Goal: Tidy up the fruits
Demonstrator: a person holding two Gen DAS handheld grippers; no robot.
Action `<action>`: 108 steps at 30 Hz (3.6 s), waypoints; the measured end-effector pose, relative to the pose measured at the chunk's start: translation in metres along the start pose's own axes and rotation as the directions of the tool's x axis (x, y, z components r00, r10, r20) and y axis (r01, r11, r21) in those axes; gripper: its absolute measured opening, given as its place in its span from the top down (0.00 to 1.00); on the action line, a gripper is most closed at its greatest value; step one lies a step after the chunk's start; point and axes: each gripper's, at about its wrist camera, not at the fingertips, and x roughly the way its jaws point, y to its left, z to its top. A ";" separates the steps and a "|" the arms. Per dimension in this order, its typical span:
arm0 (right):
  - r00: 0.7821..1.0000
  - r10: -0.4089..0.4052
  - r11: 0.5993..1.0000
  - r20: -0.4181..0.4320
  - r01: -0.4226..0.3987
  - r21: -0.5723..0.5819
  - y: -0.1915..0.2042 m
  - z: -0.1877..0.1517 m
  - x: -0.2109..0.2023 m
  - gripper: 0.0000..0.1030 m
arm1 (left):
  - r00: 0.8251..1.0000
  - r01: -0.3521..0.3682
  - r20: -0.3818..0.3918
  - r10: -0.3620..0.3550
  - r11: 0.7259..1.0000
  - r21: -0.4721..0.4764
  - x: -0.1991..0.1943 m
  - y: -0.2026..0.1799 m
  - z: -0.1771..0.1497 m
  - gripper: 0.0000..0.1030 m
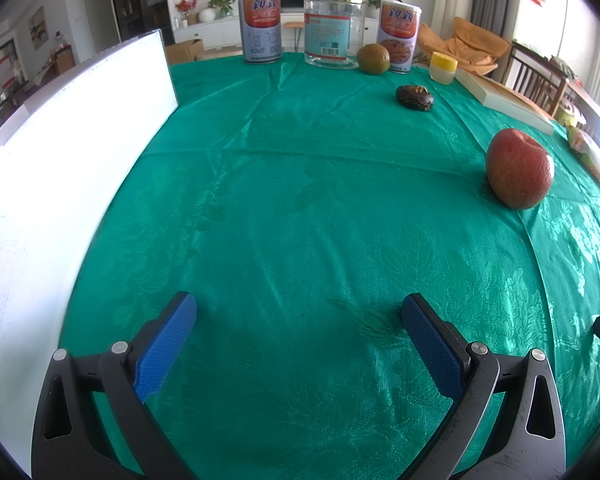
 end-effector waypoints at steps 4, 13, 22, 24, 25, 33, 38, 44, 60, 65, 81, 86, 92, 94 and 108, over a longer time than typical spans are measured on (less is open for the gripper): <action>1.000 0.000 1.000 0.000 0.000 0.000 0.000 0.000 0.000 0.00 | 1.000 0.000 0.000 0.000 1.000 0.000 0.000 0.000 0.000 0.00; 1.000 -0.002 1.000 0.000 0.002 0.000 0.000 0.000 0.000 0.00 | 1.000 0.000 0.000 0.000 1.000 0.000 0.000 0.000 0.000 0.00; 1.000 -0.002 1.000 0.000 0.002 0.000 0.000 0.000 0.000 0.00 | 1.000 0.000 0.000 0.000 1.000 0.000 0.000 0.000 0.000 0.00; 1.000 -0.002 1.000 0.000 0.002 0.000 0.000 0.000 0.000 0.00 | 1.000 0.000 0.000 0.000 1.000 0.000 0.000 0.000 0.000 0.00; 1.000 -0.002 1.000 0.000 0.002 0.000 0.000 0.000 0.000 0.00 | 1.000 0.000 0.000 0.000 1.000 0.000 0.000 0.000 0.000 0.00; 1.000 -0.002 1.000 0.000 0.002 0.000 0.000 0.000 0.000 0.00 | 1.000 0.000 0.000 0.000 1.000 0.000 0.000 0.000 0.000 0.00; 1.000 -0.002 1.000 0.000 0.002 -0.001 0.000 0.000 0.000 0.00 | 1.000 0.000 0.000 0.000 1.000 0.000 0.000 0.000 0.000 0.00; 1.000 -0.003 1.000 0.000 0.003 -0.001 0.000 0.000 0.000 0.00 | 1.000 0.000 0.001 0.000 1.000 0.000 0.000 0.000 0.000 0.00; 1.000 -0.003 1.000 0.000 0.003 -0.001 0.000 0.000 0.000 0.00 | 1.000 0.000 0.000 0.000 1.000 0.000 0.000 0.000 0.000 0.00; 1.000 -0.003 1.000 0.000 0.003 -0.001 0.000 0.000 0.000 0.00 | 0.997 0.073 -0.035 -0.070 0.992 0.099 -0.005 0.003 -0.006 0.00; 1.000 -0.003 1.000 0.000 0.003 -0.001 0.000 0.000 0.000 0.00 | 0.923 0.366 -0.040 -0.382 0.845 0.389 -0.100 -0.089 -0.066 0.03; 1.000 -0.004 1.000 0.000 0.004 -0.001 0.000 0.000 -0.001 0.00 | 0.941 0.334 -0.074 -0.330 0.873 0.356 -0.077 -0.094 -0.074 0.64; 1.000 -0.004 1.000 -0.001 0.004 -0.001 0.000 0.000 0.000 0.00 | 0.949 0.307 -0.028 -0.313 0.907 0.289 -0.075 -0.073 -0.070 0.72; 1.000 -0.004 1.000 0.000 0.004 -0.001 0.000 0.000 -0.001 0.00 | 0.959 0.275 -0.002 -0.282 0.932 0.237 -0.071 -0.052 -0.058 0.72; 1.000 -0.004 1.000 0.000 0.004 -0.001 0.000 0.000 -0.001 0.00 | 0.996 0.082 0.039 -0.085 0.993 0.082 -0.027 0.044 -0.025 0.51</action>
